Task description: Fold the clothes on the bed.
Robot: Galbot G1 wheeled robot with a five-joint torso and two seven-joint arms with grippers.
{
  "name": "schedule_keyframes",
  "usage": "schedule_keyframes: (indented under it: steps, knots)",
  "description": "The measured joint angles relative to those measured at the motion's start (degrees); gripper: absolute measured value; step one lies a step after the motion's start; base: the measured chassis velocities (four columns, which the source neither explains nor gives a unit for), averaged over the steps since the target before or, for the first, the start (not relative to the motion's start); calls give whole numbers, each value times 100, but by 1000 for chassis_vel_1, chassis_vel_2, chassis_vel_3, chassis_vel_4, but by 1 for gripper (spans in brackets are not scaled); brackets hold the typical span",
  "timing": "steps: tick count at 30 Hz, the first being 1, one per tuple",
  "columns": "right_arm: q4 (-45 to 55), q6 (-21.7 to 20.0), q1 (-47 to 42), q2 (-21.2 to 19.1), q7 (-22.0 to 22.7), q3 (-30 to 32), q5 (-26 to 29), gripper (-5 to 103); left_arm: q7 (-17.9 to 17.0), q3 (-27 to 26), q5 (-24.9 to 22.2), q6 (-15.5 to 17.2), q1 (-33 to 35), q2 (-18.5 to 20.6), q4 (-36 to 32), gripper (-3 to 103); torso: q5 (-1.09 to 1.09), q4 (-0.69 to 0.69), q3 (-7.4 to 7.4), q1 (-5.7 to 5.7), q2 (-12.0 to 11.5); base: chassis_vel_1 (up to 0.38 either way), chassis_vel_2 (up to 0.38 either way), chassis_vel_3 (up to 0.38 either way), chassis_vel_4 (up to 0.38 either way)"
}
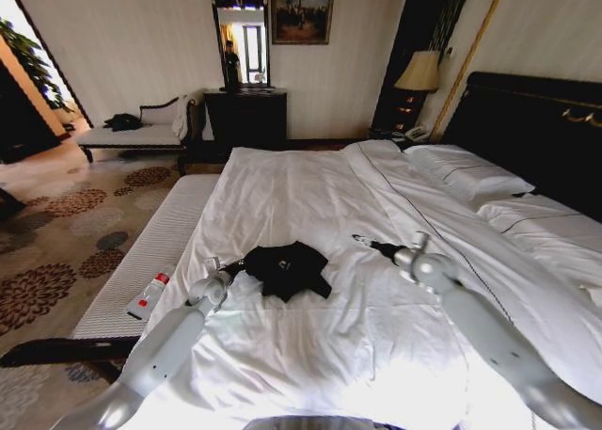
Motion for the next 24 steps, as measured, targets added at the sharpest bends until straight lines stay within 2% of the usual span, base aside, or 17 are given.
schedule_keyframes:
  steps: [4,7,14,24]
  knots:
    - [-279,26,258,177,-77,-317,-106,100,9,4,-4,0,3,5,-1,1,-1,-1,0,1,0,0,0,0,0]
    - [-718,63,514,466,-206,-654,-245,100,22,-3,-13,0,12,0,-8,1,-1,-2,-1,-1,0,0,0,0,0]
    - [-1360,160,608,953,-339,-712,-407,100,12,31,-63,7,24,31,-57,1,0,-2,-1,-1,0,0,0,0,0]
    - [-1591,176,656,1237,-466,-826,-463,101,-52,97,-58,7,147,154,-172,1,0,-2,-1,-1,0,0,0,0,0]
